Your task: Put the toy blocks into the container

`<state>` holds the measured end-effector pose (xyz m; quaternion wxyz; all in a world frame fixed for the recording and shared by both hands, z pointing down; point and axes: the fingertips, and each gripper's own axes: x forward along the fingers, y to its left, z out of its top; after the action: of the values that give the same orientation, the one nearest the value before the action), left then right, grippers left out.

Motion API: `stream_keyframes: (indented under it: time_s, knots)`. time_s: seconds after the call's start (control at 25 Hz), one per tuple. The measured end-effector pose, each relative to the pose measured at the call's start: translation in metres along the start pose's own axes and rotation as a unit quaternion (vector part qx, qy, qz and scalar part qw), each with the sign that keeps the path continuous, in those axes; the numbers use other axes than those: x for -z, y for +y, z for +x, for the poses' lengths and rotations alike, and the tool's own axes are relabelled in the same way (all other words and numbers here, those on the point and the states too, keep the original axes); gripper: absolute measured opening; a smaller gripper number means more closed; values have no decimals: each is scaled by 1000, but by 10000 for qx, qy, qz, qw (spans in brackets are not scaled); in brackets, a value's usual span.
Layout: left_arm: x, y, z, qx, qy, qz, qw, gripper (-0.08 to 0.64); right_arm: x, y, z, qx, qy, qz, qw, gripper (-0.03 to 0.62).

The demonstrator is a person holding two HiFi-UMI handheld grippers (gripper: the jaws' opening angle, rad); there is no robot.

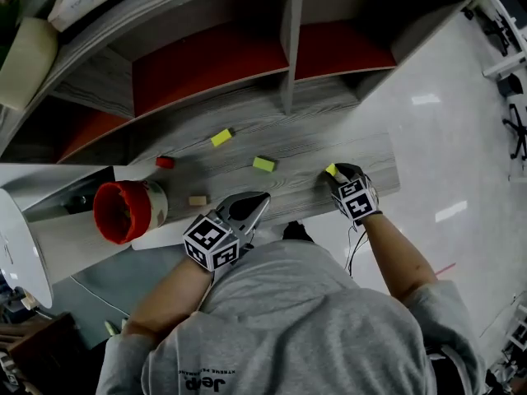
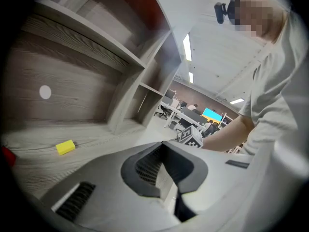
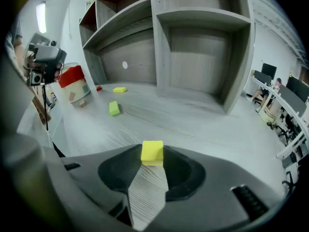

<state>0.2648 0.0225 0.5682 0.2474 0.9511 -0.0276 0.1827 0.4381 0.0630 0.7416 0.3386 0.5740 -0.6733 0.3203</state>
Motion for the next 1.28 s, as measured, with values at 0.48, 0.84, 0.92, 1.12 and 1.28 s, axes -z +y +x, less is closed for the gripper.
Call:
stream_keyframes:
  time_s: [0.48, 0.84, 0.92, 1.12, 1.28]
  knots:
    - [-61, 60, -156, -1118, -1342, -157, 9845, 10, -215, 146, -36, -1003, -930, -1157, 9838, 164]
    - [-37, 121, -414, -2794, -2299, -492, 9310, 11, -370, 421, -21, -2458, -1264, -2544, 9268, 164]
    - [-22, 126, -457, -2971, -2331, -512, 9245, 11, -378, 470, -11, -2600, -1144, -2752, 9185, 164]
    - [-2, 132, -520, -3190, -2525, -571, 9117, 11, -379, 542, 10, -2712, -832, -3154, 9056, 164]
    - [0, 135, -537, -3084, -2641, -595, 9119, 11, -382, 564, 16, -2795, -674, -3125, 9053, 234]
